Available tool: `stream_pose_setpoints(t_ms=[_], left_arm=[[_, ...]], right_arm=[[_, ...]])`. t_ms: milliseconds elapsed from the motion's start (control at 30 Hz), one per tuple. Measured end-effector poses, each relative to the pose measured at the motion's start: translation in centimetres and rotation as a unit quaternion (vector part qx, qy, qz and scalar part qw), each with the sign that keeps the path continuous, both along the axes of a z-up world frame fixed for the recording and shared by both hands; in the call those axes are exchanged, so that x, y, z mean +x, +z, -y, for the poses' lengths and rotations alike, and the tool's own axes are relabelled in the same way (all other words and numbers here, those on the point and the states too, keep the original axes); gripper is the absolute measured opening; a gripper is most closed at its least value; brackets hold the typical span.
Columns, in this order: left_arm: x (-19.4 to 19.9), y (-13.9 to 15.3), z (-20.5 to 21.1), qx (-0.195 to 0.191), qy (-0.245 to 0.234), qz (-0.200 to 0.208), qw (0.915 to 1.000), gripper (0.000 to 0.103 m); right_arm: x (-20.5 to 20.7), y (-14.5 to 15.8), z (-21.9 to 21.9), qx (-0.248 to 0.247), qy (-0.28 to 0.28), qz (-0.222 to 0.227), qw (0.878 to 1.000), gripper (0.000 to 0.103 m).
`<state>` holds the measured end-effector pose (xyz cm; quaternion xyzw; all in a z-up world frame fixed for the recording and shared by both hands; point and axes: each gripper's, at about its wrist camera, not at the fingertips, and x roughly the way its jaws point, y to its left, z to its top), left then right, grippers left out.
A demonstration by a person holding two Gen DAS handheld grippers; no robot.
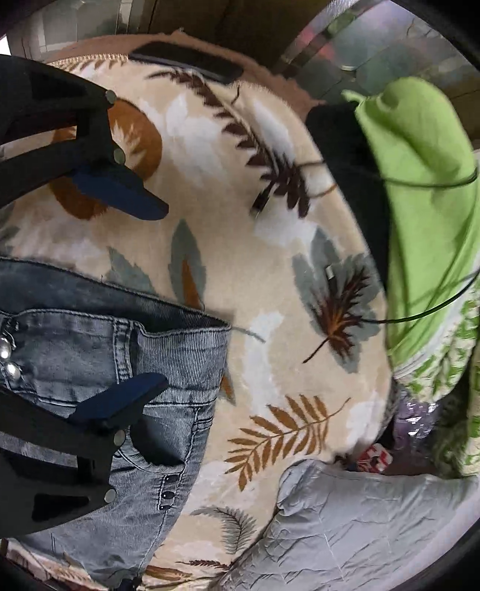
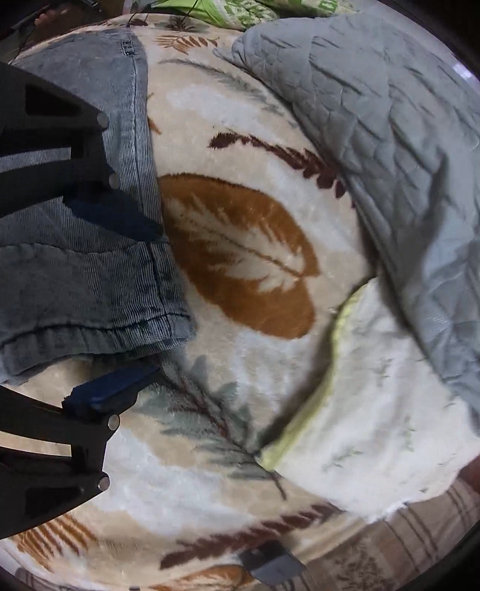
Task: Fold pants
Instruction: 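Grasp the jeans waistband with the left gripper while the right gripper grasps the leg edge, then lift the jeans with both grippers and fold one leg over the other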
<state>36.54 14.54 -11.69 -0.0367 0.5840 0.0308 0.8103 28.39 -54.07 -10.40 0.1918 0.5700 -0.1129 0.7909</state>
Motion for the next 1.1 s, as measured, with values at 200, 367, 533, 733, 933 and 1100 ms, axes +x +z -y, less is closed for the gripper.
stream_pose_setpoints(t_ms=[200,367,533,733,933,1100], left_arm=[[1.5,-1.0,0.8,-0.016,0.003,-0.013,0.9998,0.08],[2.9,-2.2,0.3,-0.046,0.028,-0.025,0.9983,0.08],[3.9,-3.3,1.9,-0.071,0.016,-0.037,0.9966,0.048],[4.8,-4.8,1.4,-0.101,0.031,-0.047,0.9933,0.022],[5.3,-5.2,1.1,-0.118,0.036,-0.046,0.9913,0.019],[5.1,-5.4,0.6,-0.13,0.054,-0.039,0.9892,0.023]], right_arm=[[-0.5,-0.7,-0.1,0.009,0.004,0.004,1.0,0.071],[-0.7,0.0,-0.1,0.008,0.005,0.013,1.0,0.072],[-0.2,0.1,-0.4,0.0,0.006,0.013,1.0,0.072],[-0.6,0.0,0.6,0.012,0.008,0.02,1.0,0.072],[-1.2,-0.1,1.7,0.025,0.015,0.023,0.999,0.072],[-1.0,-0.4,1.0,0.02,0.03,0.018,0.999,0.072]])
